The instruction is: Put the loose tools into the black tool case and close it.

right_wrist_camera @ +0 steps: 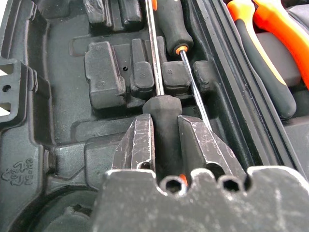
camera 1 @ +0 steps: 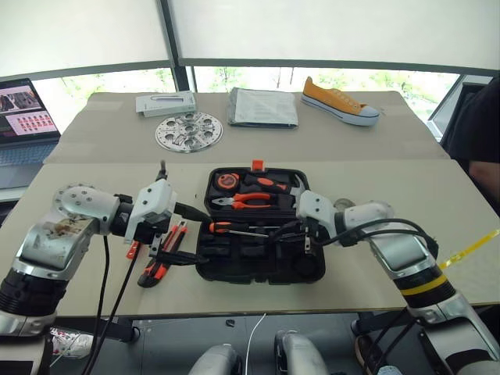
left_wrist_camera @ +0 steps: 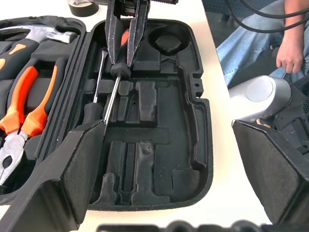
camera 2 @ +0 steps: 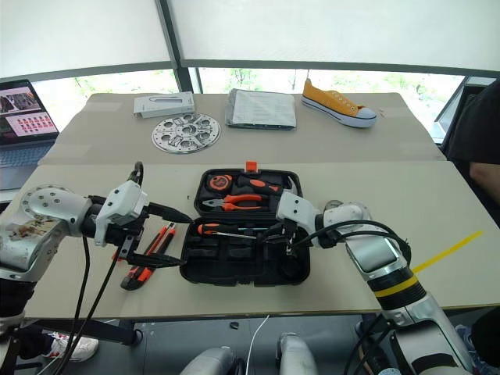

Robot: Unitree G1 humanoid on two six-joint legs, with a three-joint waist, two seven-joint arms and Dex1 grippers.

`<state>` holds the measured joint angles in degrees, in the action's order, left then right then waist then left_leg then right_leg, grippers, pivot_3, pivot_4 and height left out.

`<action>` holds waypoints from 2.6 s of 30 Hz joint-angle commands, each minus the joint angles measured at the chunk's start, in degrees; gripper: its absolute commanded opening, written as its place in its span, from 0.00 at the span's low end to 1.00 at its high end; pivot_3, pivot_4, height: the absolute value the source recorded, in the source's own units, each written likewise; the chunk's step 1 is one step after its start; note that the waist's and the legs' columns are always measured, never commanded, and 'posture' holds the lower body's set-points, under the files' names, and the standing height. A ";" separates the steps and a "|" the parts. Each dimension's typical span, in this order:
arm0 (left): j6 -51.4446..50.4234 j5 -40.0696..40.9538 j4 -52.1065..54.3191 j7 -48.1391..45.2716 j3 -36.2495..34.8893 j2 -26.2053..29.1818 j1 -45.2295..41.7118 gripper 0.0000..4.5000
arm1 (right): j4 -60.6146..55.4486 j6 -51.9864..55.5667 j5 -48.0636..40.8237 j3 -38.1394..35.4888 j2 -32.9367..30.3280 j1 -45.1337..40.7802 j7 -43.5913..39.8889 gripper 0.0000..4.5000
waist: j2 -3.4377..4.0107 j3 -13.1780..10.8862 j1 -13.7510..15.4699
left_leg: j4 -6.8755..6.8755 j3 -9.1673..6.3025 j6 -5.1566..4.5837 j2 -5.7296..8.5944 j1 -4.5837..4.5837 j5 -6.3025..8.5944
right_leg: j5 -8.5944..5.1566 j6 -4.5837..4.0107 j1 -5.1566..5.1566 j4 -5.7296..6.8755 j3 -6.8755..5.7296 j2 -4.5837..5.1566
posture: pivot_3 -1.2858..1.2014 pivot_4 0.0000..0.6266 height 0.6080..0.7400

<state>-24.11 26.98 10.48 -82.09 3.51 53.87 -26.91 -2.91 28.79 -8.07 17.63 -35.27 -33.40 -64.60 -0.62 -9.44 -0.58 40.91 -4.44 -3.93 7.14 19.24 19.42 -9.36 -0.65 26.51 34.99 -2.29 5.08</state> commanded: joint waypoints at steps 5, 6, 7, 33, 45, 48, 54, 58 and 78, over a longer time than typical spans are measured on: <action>0.68 -0.21 0.61 -0.33 -0.25 0.28 -1.14 1.00 | -2.34 1.50 -2.81 -3.42 0.92 -1.62 1.50 0.59 | 0.00 0.00 -0.01 | 0.00 0.00 0.00 0.00 0.00 0.00 | 0.00 0.00 0.01 0.00 0.00 0.00 | 0.52 0.24 1.00; 0.67 -0.21 0.57 -0.33 -0.26 0.28 -1.20 1.00 | -2.45 1.71 -3.07 -3.57 0.92 -1.71 1.45 0.59 | 0.00 0.00 -0.01 | 0.00 0.00 0.00 0.00 0.00 0.00 | 0.00 0.00 0.00 0.00 0.00 0.00 | 0.52 0.24 1.00; 0.67 -0.22 0.53 -0.33 -0.26 0.27 -1.25 1.00 | -2.53 1.95 -3.49 -3.69 0.97 -1.74 1.33 0.59 | 0.00 0.00 -0.01 | 0.00 0.00 0.00 0.00 0.00 0.00 | 0.00 0.00 0.00 0.00 0.00 0.00 | 0.52 0.24 1.00; 0.89 -1.39 -1.01 0.82 0.05 -0.58 -2.44 1.00 | 2.81 -4.66 5.17 4.75 1.30 -0.23 2.18 0.01 | -0.17 0.13 0.07 | 0.00 -0.01 0.00 0.00 -0.21 0.00 | 0.00 0.01 -0.23 -0.01 0.00 -0.01 | 0.52 0.24 1.00; -10.07 -2.93 10.56 20.99 -26.22 0.33 28.77 1.00 | -15.22 15.00 -25.05 -19.00 0.61 -3.12 1.13 0.48 | -0.11 0.08 -0.37 | -0.22 -0.07 0.01 -0.03 0.04 0.01 | 0.08 -0.13 0.47 0.01 0.13 -0.48 | 0.52 0.24 1.00; -13.15 -5.29 13.08 26.04 -35.37 -2.37 39.80 1.00 | -19.82 16.78 -29.71 -21.06 -2.10 -0.76 -0.54 0.69 | -0.09 0.07 -0.11 | -0.29 -0.08 0.04 -0.07 0.03 0.04 | 0.10 -0.17 0.50 -0.05 0.24 -0.55 | 0.52 0.24 1.00; -23.08 -5.43 15.22 33.49 -43.59 -6.34 49.36 1.00 | -25.68 16.12 -33.83 -21.97 -6.29 3.61 -1.33 1.00 | -0.09 0.04 1.19 | -0.26 -0.06 0.15 -0.11 -0.16 0.21 | 0.08 -0.11 0.14 -0.11 0.72 -0.60 | 0.52 0.24 1.00; -32.36 -2.75 14.87 37.65 -40.06 -4.79 41.85 1.00 | -26.90 15.46 -33.74 -21.36 -5.95 4.20 1.41 1.00 | -0.13 0.05 2.33 | -0.24 -0.08 0.36 -0.10 -0.42 0.39 | 0.10 -0.04 -0.23 -0.09 0.72 -0.61 | 0.52 0.24 1.00; -40.61 -7.60 -9.13 43.16 -6.57 -1.85 5.83 0.67 | -33.44 14.85 -35.39 -20.58 -7.41 9.32 9.24 1.00 | -0.20 0.09 1.17 | -0.29 -0.04 0.50 0.01 -0.79 0.45 | 0.14 -0.03 -0.18 -0.04 0.96 -0.73 | 0.52 0.24 1.00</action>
<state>-63.97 19.59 2.01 -38.16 -4.56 52.22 -21.41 -34.44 44.17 -41.87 -1.36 -42.07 -23.84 -56.00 -0.82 -9.35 0.60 40.62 -4.48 -3.43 7.15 18.44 19.86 -9.22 -0.68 26.31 34.95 -1.24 4.35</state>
